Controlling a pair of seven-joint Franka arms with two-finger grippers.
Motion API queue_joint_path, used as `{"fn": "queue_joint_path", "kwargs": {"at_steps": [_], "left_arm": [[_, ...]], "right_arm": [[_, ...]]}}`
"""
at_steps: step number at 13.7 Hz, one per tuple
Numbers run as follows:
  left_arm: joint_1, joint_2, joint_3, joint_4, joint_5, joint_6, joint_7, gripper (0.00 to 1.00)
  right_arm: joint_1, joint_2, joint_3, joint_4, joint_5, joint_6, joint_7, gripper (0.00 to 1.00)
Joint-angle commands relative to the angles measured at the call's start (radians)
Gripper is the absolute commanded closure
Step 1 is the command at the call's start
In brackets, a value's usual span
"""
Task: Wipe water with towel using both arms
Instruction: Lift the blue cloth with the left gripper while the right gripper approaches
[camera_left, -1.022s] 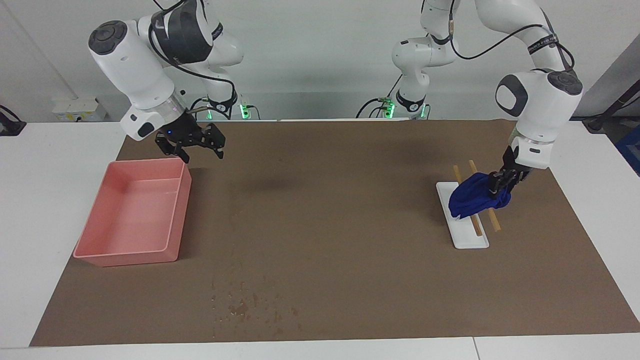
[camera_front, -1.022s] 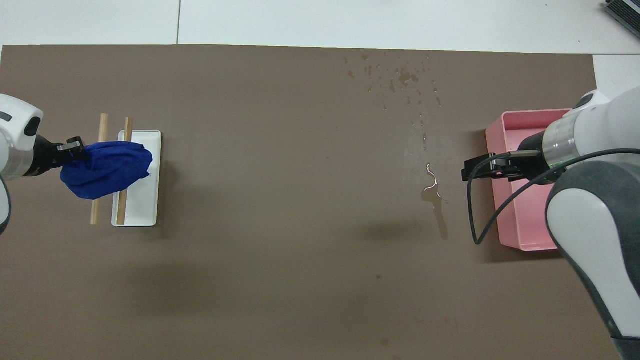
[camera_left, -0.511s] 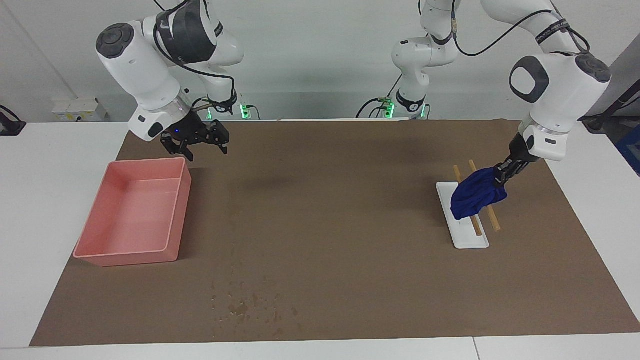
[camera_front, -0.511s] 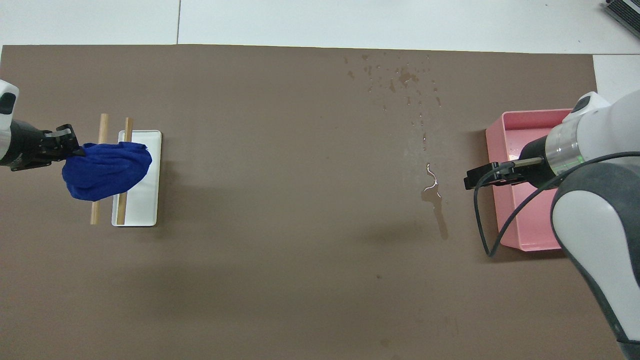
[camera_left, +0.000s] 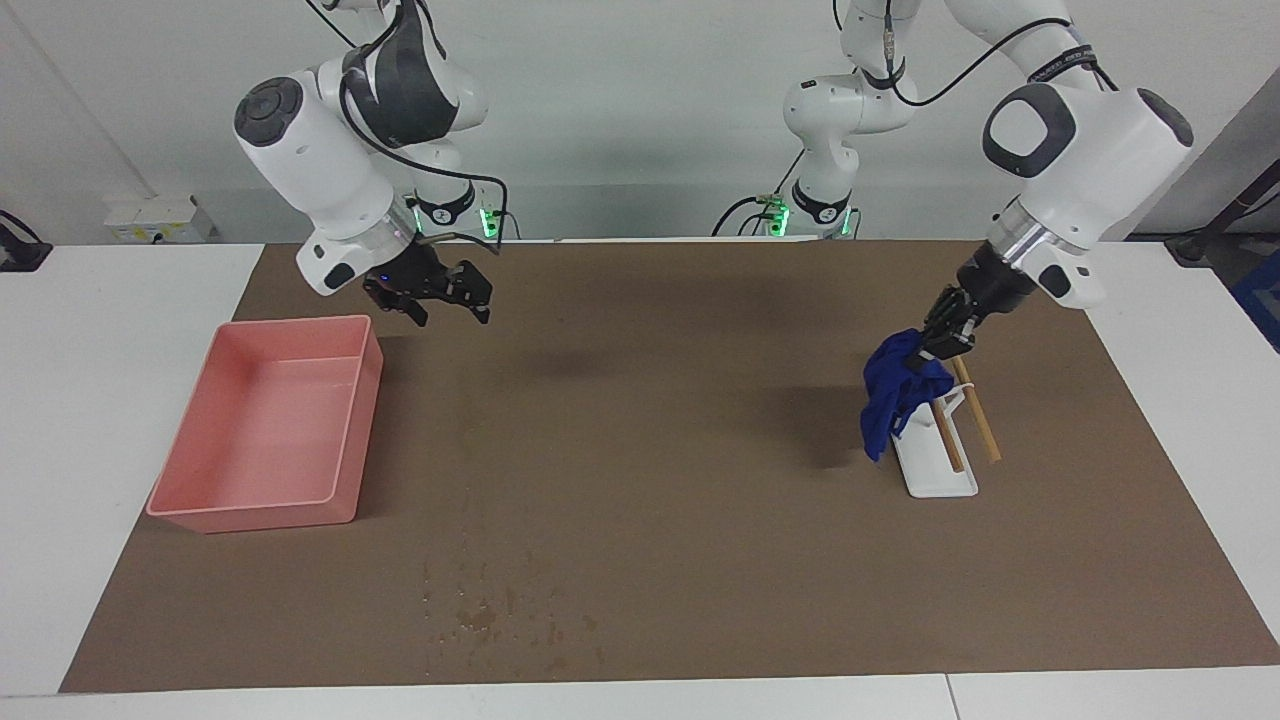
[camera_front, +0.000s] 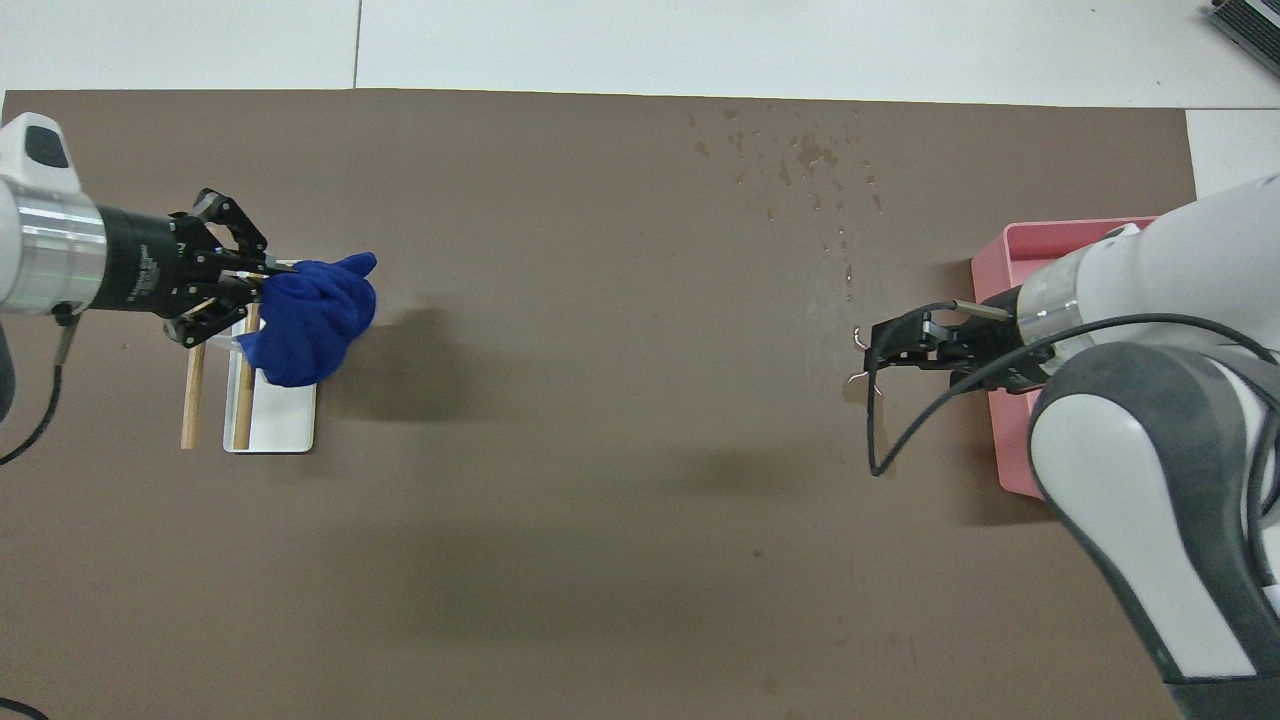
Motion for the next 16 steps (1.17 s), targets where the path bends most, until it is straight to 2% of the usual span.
{"fn": "queue_joint_path", "kwargs": {"at_steps": [1, 4, 8, 11, 13, 16], "left_arm": [[-0.033, -0.013, -0.098, 0.000, -0.032, 0.060, -0.294, 1.00], [-0.155, -0.007, -0.111, -0.003, -0.041, 0.170, -0.540, 1.00], [-0.277, -0.008, -0.112, -0.003, -0.116, 0.221, -0.652, 1.00], [-0.360, -0.011, -0.112, -0.004, -0.118, 0.300, -0.723, 1.00], [-0.399, -0.010, -0.112, -0.004, -0.116, 0.377, -0.766, 1.00], [-0.434, -0.018, -0.112, -0.029, -0.116, 0.391, -0.766, 1.00]], "right_arm": [[0.055, 0.000, 0.000, -0.047, 0.114, 0.080, 0.249, 0.00], [0.079, 0.002, 0.000, -0.079, 0.307, 0.170, 0.496, 0.00], [0.120, 0.040, 0.000, -0.116, 0.594, 0.362, 0.732, 0.00], [0.195, 0.080, 0.000, -0.115, 0.644, 0.464, 0.806, 0.00], [0.217, 0.098, 0.000, -0.106, 0.664, 0.473, 0.843, 0.00], [0.249, 0.098, -0.002, -0.107, 0.664, 0.476, 0.830, 0.00]]}}
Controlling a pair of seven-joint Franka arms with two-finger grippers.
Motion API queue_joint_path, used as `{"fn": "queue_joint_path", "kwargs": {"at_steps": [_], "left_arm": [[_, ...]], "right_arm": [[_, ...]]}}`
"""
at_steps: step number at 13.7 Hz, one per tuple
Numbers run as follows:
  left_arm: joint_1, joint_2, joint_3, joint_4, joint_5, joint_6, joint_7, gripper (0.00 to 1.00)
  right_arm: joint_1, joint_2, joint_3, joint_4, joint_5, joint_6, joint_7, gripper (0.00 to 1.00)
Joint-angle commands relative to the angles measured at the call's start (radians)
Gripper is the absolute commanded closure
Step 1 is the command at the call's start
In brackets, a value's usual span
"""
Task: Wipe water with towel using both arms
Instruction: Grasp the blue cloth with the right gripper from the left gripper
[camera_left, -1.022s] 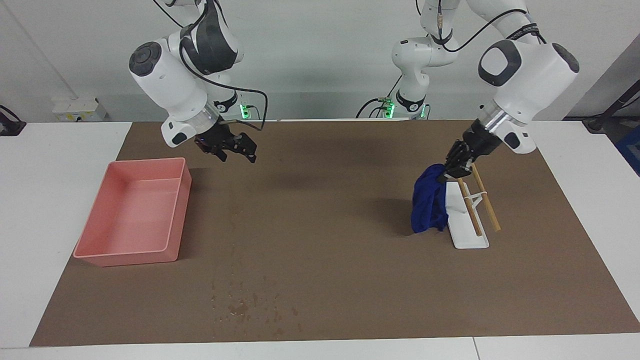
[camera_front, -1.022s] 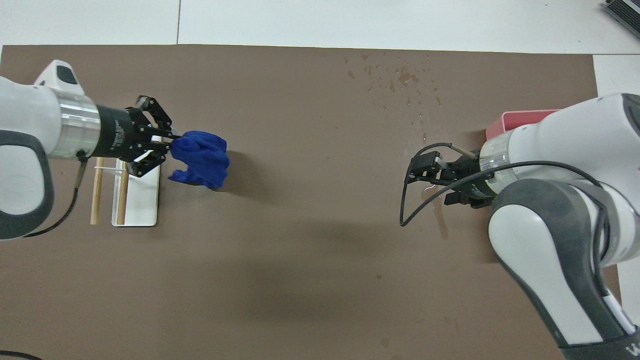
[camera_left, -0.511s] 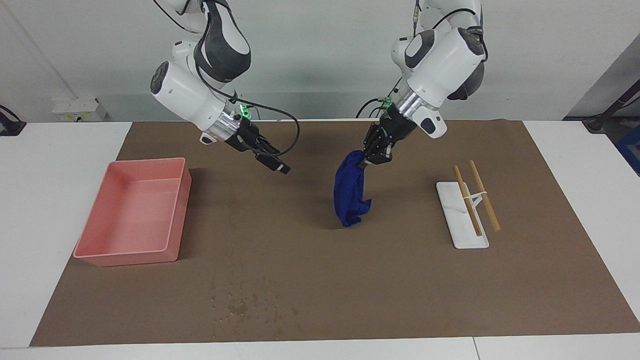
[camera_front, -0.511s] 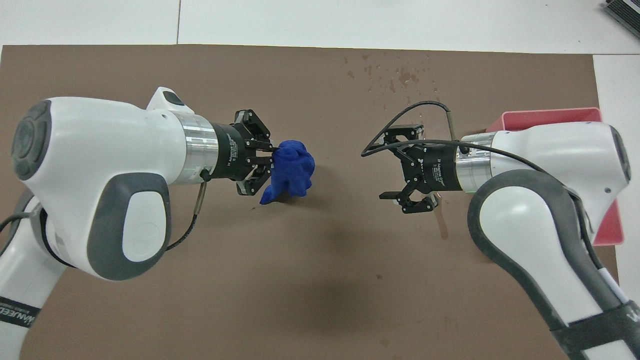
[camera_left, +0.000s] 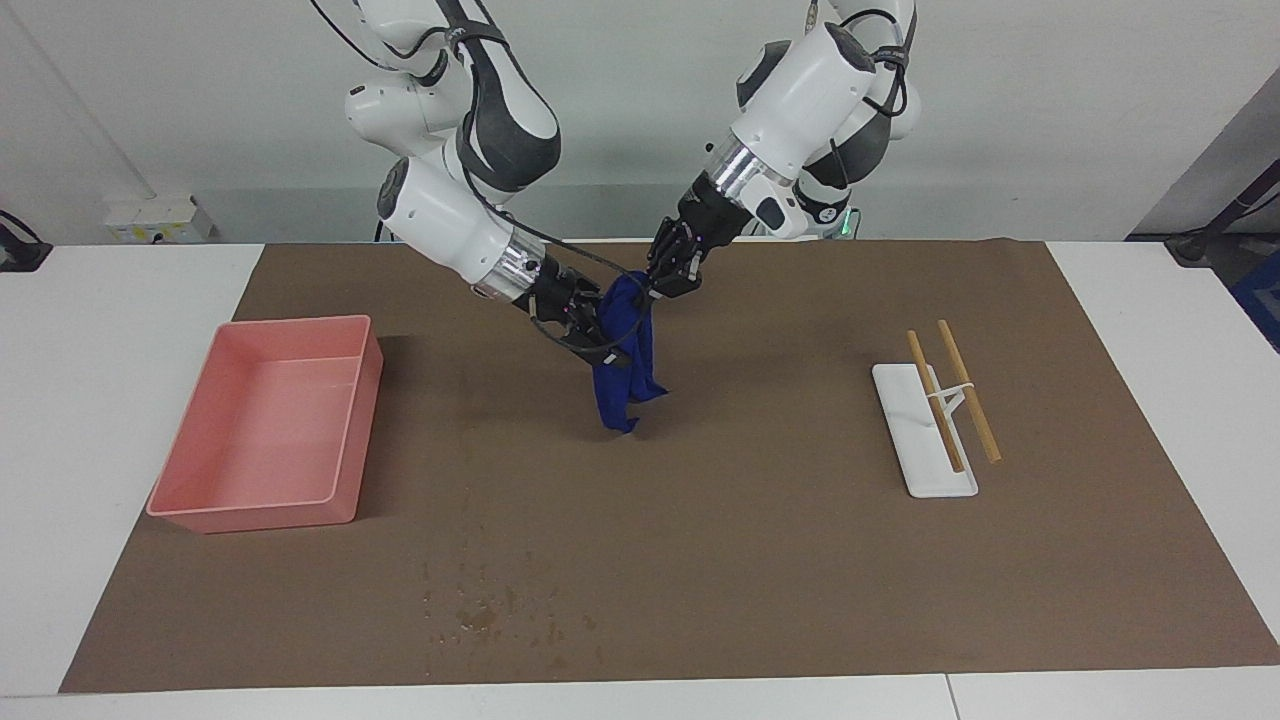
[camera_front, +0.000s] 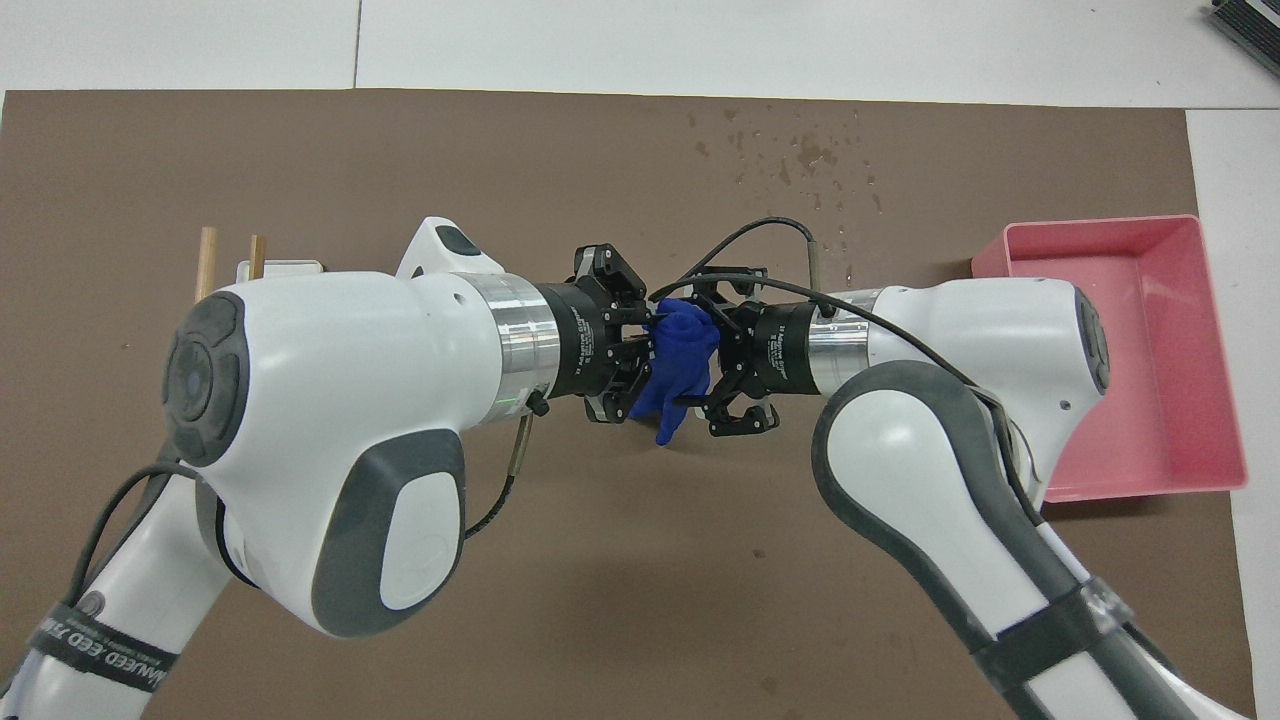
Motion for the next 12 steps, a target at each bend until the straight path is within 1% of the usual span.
{"fn": "queue_joint_path", "kwargs": {"at_steps": [1, 3, 4, 5, 6, 11, 12], "left_arm": [[-0.030, -0.026, 0.015, -0.040, -0.021, 0.038, -0.008, 1.00], [-0.030, -0.037, 0.017, -0.066, -0.020, 0.043, 0.003, 1.00], [-0.030, -0.043, 0.017, -0.081, -0.018, 0.043, 0.007, 1.00], [-0.028, -0.046, 0.017, -0.086, -0.018, 0.039, 0.014, 1.00], [-0.024, -0.048, 0.018, -0.084, -0.017, 0.039, 0.023, 0.91], [-0.022, -0.046, 0.018, -0.080, -0.014, 0.041, 0.024, 0.91], [-0.021, -0.046, 0.018, -0.080, -0.009, 0.041, 0.026, 0.78]], "right_arm": [[0.009, -0.001, -0.004, 0.000, 0.023, 0.017, -0.008, 0.02], [0.000, -0.001, -0.004, 0.002, 0.021, 0.013, -0.063, 0.69], [-0.002, -0.001, -0.004, 0.002, 0.021, 0.002, -0.083, 0.93], [-0.004, -0.001, -0.004, 0.002, 0.021, -0.004, -0.103, 1.00], [-0.004, -0.003, -0.004, 0.002, 0.021, -0.006, -0.129, 1.00], [-0.005, -0.003, -0.004, 0.002, 0.017, -0.010, -0.145, 1.00], [-0.005, -0.003, -0.004, 0.002, 0.014, -0.010, -0.145, 1.00]]}}
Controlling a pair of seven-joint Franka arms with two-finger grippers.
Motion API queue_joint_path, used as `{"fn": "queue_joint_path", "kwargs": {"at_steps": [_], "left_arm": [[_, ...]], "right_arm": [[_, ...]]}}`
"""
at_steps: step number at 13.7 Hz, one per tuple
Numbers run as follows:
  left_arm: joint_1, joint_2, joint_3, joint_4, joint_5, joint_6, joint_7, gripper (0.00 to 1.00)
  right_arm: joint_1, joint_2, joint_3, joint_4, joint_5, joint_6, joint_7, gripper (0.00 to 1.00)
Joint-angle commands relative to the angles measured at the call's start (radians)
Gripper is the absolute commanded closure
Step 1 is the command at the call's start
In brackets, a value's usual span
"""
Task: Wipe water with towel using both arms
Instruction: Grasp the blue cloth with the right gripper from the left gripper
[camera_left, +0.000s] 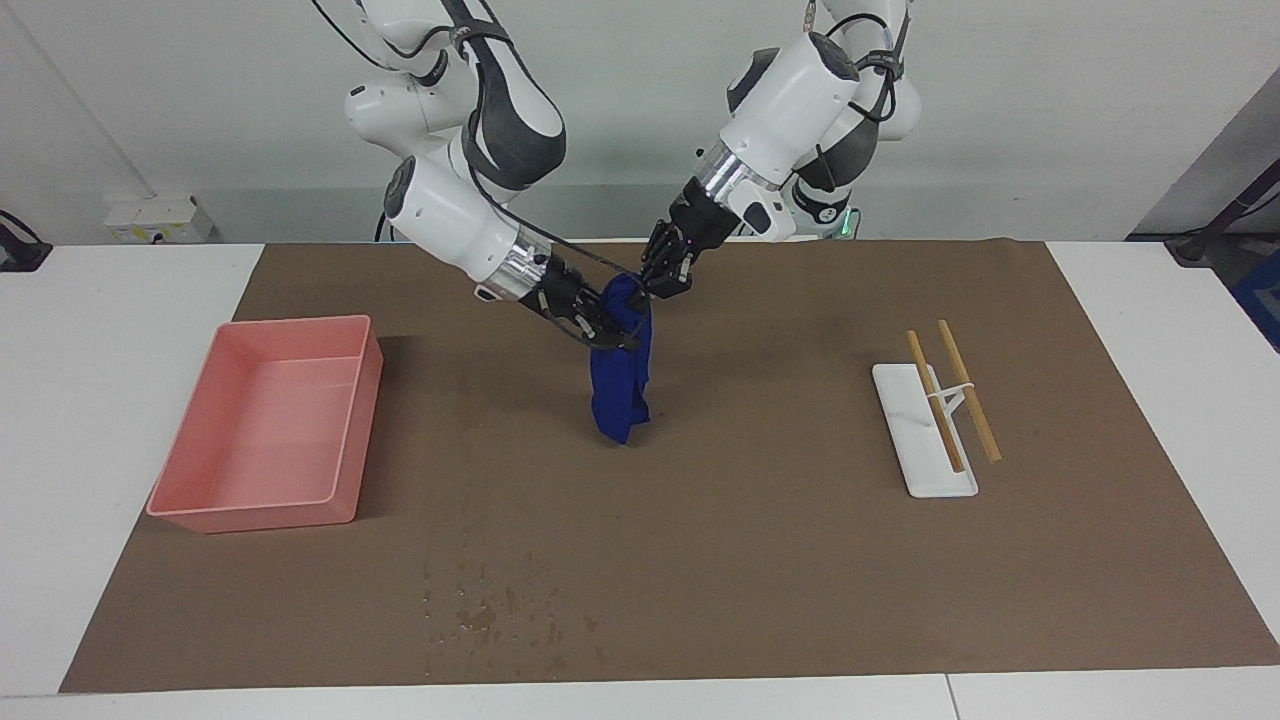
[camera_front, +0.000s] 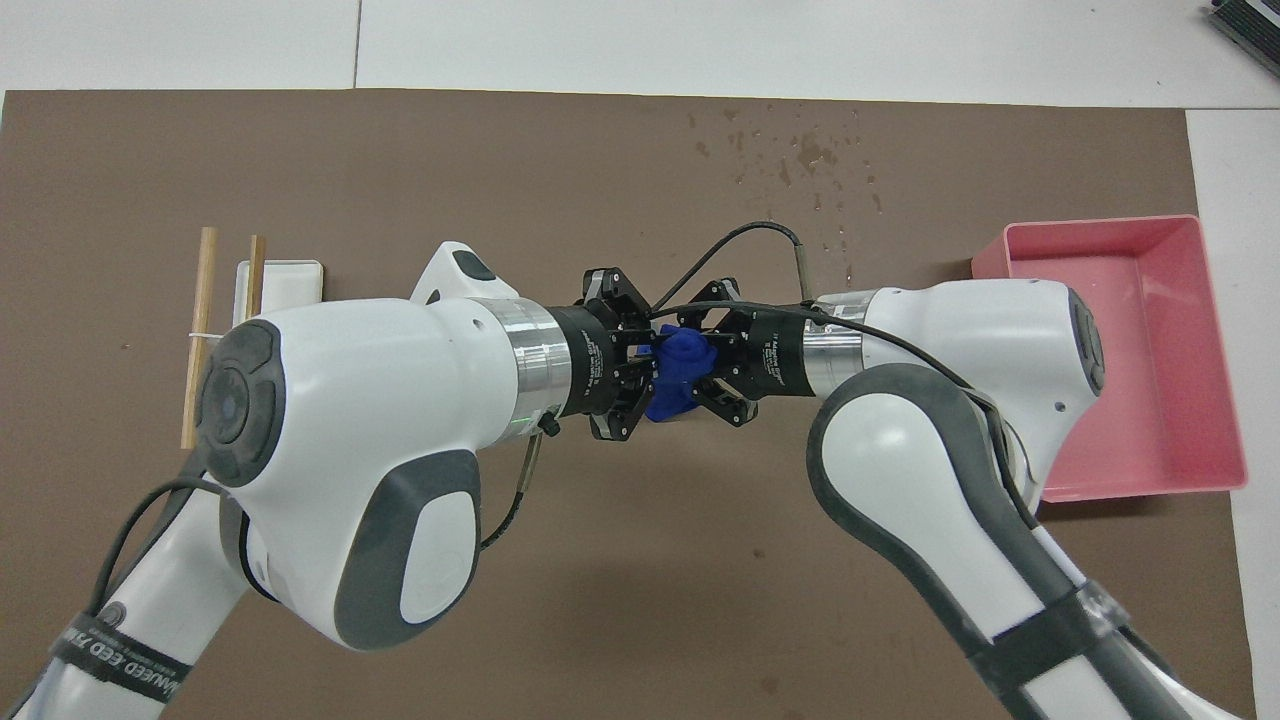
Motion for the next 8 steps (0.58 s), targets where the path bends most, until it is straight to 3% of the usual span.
{"fn": "queue_joint_path", "kwargs": {"at_steps": [1, 2, 3, 4, 6, 8], "left_arm": [[-0.007, -0.033, 0.011, -0.029, -0.008, 0.021, 0.020, 0.59], [-0.006, -0.033, 0.011, -0.029, -0.008, 0.021, 0.021, 0.53], [-0.004, -0.031, 0.012, -0.028, -0.008, 0.022, 0.020, 0.12], [-0.003, -0.029, 0.015, -0.026, -0.003, 0.021, 0.023, 0.00], [0.023, -0.025, 0.017, -0.020, 0.059, 0.021, 0.099, 0.00], [0.071, -0.022, 0.017, -0.014, 0.132, 0.008, 0.257, 0.00]], "right_arm": [[-0.008, -0.003, 0.002, 0.000, 0.012, -0.010, -0.030, 1.00], [-0.008, -0.003, 0.002, 0.000, 0.012, -0.010, -0.030, 1.00], [-0.008, -0.003, 0.002, 0.000, 0.012, -0.010, -0.032, 1.00], [-0.008, -0.003, 0.002, 0.000, 0.012, -0.010, -0.032, 1.00], [-0.008, -0.001, -0.001, 0.006, -0.018, -0.030, -0.056, 1.00], [-0.043, 0.005, -0.004, 0.056, -0.208, -0.161, -0.160, 1.00]]}}
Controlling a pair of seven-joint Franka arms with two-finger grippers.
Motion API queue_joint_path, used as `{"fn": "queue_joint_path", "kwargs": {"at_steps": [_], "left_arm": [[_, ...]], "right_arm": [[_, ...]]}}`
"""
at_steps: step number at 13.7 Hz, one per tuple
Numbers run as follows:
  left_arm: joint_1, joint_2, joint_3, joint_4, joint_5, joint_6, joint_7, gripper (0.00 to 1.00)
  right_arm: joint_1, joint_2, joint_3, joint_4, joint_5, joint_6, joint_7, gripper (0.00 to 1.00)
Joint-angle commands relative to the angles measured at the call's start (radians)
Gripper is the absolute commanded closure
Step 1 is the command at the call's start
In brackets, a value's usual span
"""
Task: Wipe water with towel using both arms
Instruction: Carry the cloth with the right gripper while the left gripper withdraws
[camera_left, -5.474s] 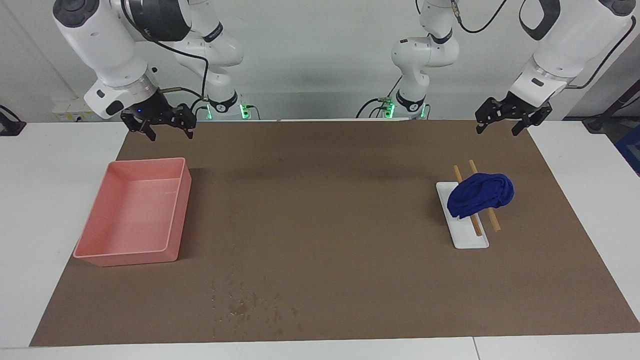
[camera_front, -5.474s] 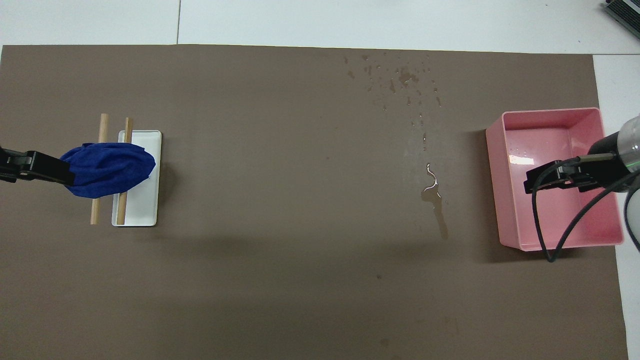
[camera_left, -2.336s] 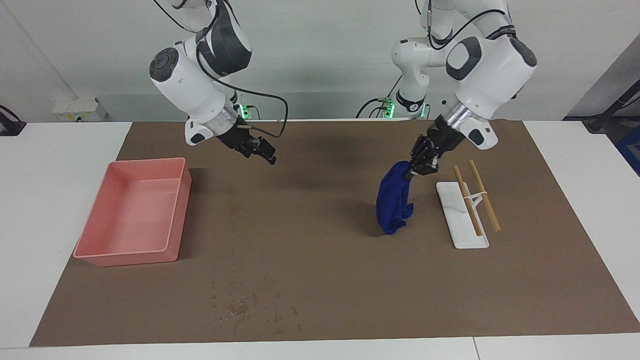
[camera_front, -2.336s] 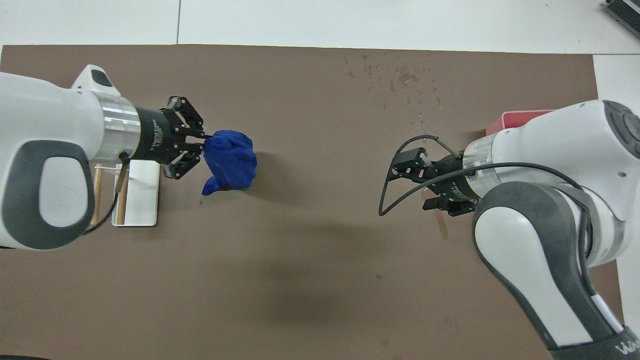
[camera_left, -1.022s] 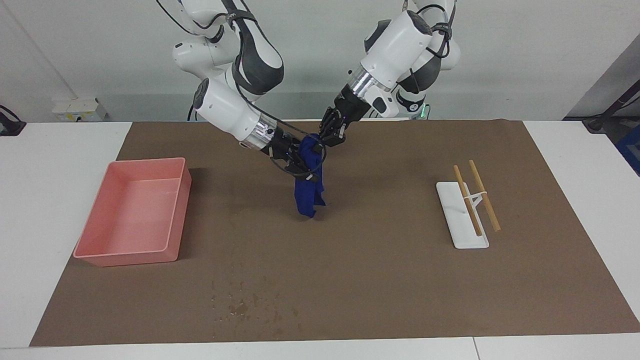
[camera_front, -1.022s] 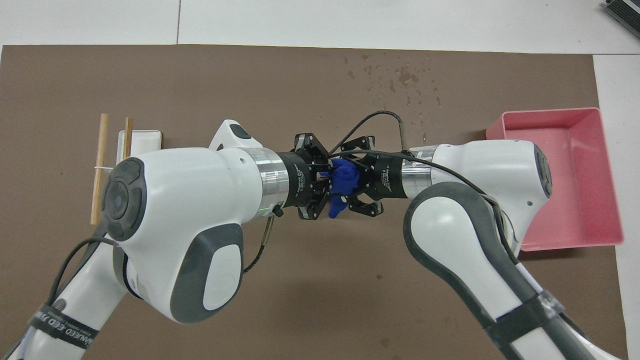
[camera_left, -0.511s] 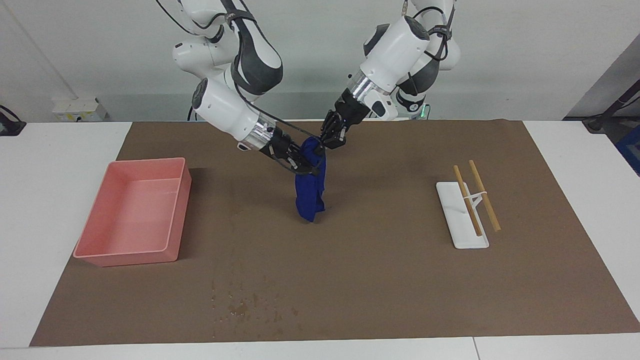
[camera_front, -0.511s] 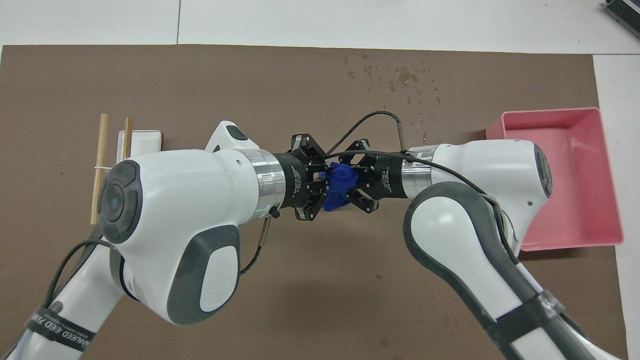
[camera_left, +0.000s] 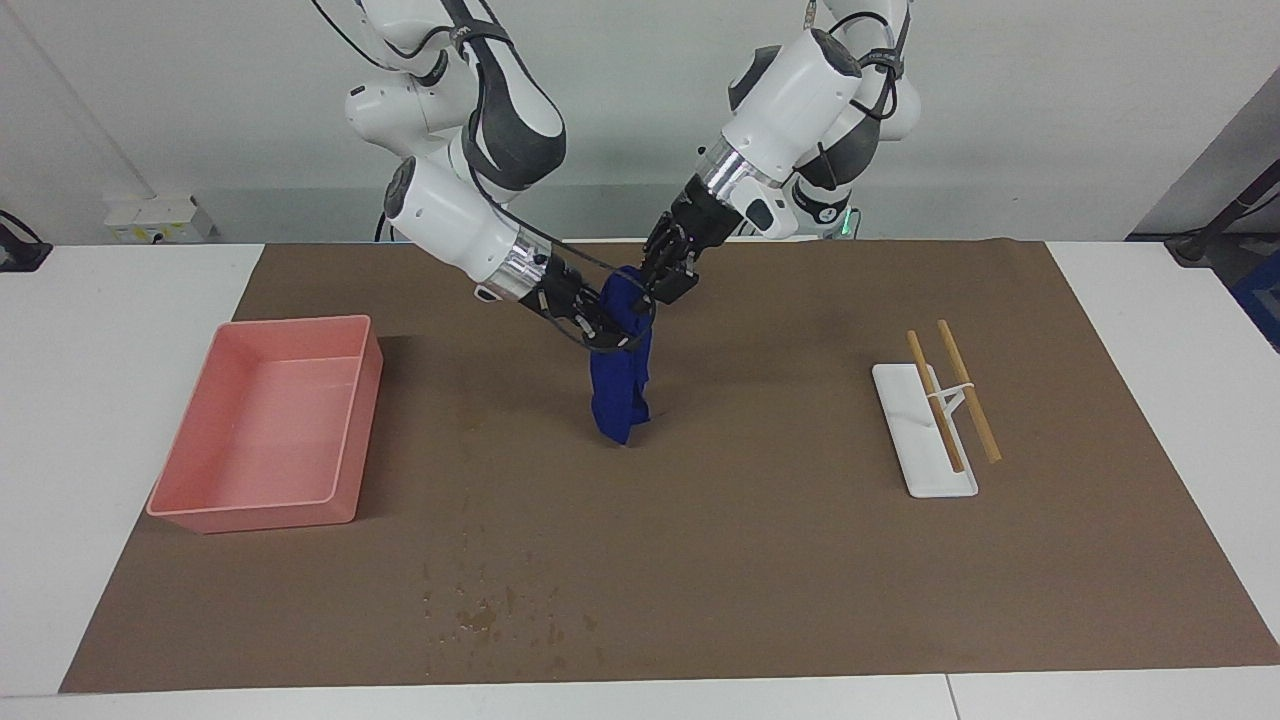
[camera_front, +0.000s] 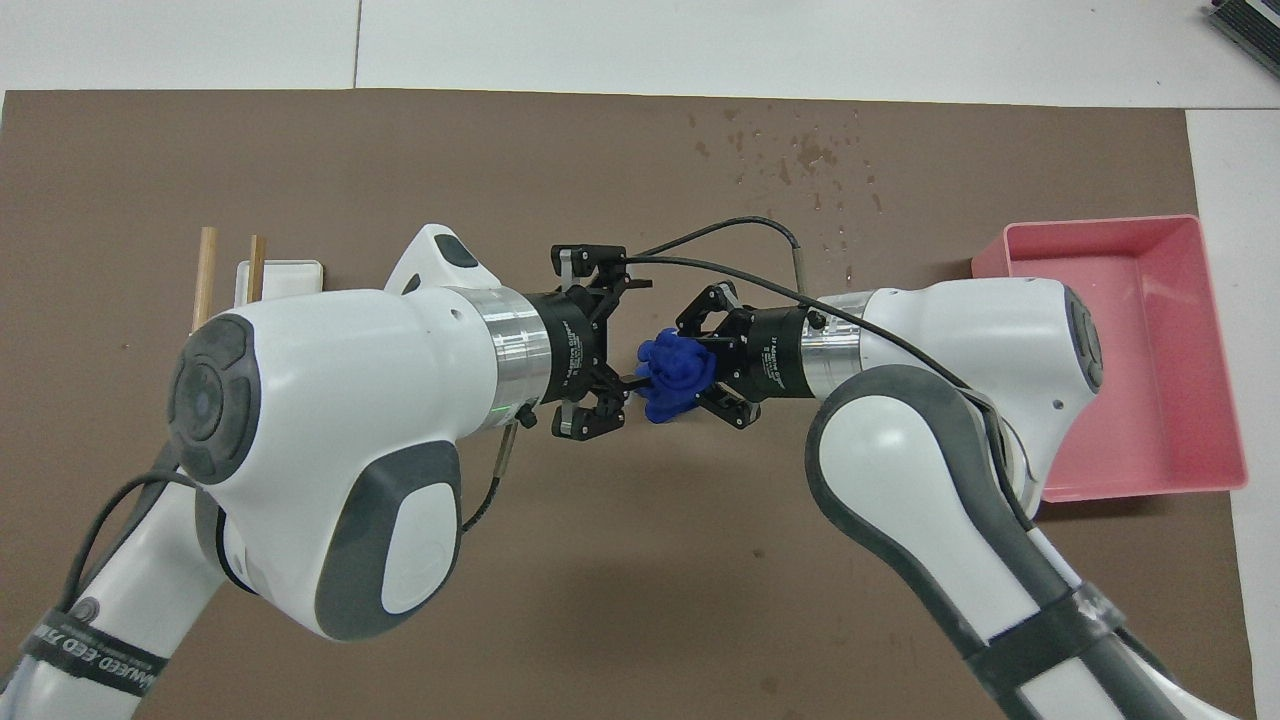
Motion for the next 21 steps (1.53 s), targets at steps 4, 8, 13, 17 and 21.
{"fn": "queue_joint_path", "kwargs": {"at_steps": [4, 8, 13, 17, 21], "left_arm": [[0.181, -0.018, 0.002, -0.010, 0.084, -0.094, 0.473, 0.00], [0.261, -0.014, 0.002, 0.035, 0.288, -0.227, 0.770, 0.00], [0.344, -0.015, 0.004, 0.090, 0.510, -0.464, 1.139, 0.00], [0.399, -0.014, 0.004, 0.142, 0.514, -0.610, 1.509, 0.00], [0.453, 0.038, 0.005, 0.295, 0.503, -0.819, 1.707, 0.00]], "right_arm": [[-0.135, 0.014, -0.004, 0.184, -0.308, -0.362, -0.239, 1.00], [-0.199, -0.008, -0.004, 0.271, -0.478, -0.595, -0.443, 1.00], [-0.224, -0.040, -0.005, 0.084, -0.609, -0.488, -0.767, 1.00], [-0.221, -0.013, -0.004, -0.056, -0.820, -0.251, -1.052, 1.00], [-0.195, 0.064, -0.004, -0.078, -0.911, -0.073, -1.109, 1.00]]}}
